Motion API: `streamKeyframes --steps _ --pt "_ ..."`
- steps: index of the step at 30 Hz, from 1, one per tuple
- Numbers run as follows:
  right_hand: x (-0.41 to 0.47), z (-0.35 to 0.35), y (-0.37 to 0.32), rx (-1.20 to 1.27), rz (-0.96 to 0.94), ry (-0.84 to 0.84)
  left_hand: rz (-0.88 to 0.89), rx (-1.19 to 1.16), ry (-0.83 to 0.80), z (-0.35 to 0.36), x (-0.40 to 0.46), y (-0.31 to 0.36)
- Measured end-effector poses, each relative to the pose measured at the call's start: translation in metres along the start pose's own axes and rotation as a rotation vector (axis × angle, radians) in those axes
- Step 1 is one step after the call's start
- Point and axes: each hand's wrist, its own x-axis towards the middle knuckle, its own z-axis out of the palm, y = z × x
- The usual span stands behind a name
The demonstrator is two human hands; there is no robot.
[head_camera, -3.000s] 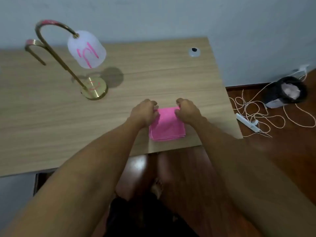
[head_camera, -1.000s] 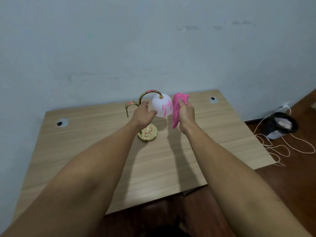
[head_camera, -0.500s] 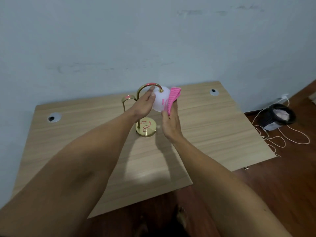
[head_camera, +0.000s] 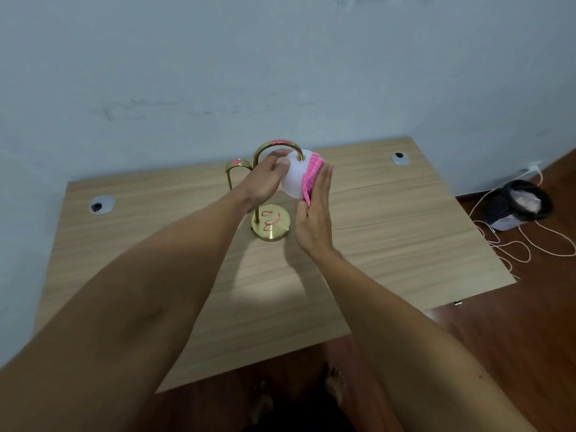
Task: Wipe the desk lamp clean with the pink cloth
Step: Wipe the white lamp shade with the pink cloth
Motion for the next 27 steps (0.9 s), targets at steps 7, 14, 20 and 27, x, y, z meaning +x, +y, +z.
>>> streamKeyframes --steps 7,14,20,27 --pt "0.019 -0.004 -0.012 0.016 0.037 0.026 -0.001 0.017 -0.003 -0.001 0.0 -0.002" --pt "0.0 0.005 -0.003 0.068 0.076 0.028 -0.027 0.006 0.009 -0.004 0.003 -0.001" --pt "0.038 -0.021 -0.018 0.165 0.111 -0.015 -0.027 0.062 -0.045 -0.011 0.004 -0.009" --pt "0.044 -0.037 -0.016 0.127 0.108 -0.113 0.012 0.048 -0.048 -0.006 0.007 -0.003"
